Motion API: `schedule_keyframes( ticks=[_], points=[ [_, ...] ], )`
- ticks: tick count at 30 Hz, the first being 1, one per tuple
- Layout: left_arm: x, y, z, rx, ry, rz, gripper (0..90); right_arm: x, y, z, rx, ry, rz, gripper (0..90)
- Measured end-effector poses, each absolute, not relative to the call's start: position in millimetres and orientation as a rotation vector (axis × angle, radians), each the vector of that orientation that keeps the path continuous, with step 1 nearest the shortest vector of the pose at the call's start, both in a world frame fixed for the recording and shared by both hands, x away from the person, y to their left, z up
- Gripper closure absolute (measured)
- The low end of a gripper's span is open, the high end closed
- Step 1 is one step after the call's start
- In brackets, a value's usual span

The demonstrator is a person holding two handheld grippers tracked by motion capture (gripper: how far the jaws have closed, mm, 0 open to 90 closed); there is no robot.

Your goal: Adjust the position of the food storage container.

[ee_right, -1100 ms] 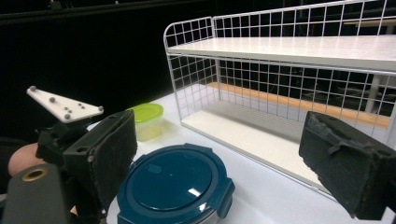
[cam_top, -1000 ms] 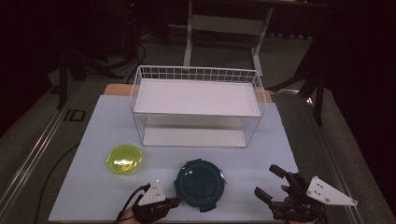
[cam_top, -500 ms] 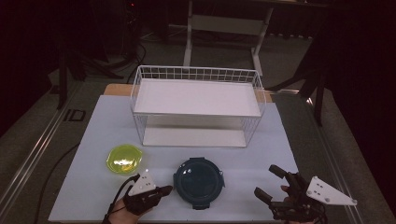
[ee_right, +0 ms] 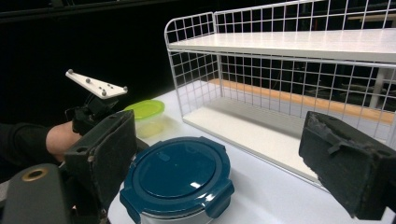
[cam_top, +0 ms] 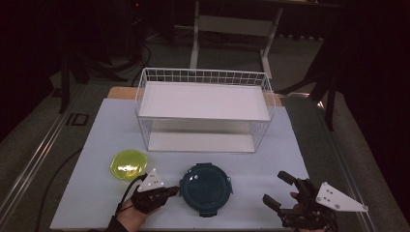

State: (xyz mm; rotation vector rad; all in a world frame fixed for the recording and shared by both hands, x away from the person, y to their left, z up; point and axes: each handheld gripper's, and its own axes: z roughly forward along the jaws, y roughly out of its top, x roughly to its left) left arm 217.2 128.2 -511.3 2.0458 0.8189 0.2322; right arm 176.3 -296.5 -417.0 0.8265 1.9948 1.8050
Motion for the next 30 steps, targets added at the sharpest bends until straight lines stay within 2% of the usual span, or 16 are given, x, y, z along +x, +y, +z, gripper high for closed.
schedule_keyframes(
  ticks=[30],
  points=[
    [238.8,67.0,-509.8,2.054,0.750,0.188,89.3,181.6,-291.7,-422.5,0.830,2.041,1.778,10.9]
  ],
)
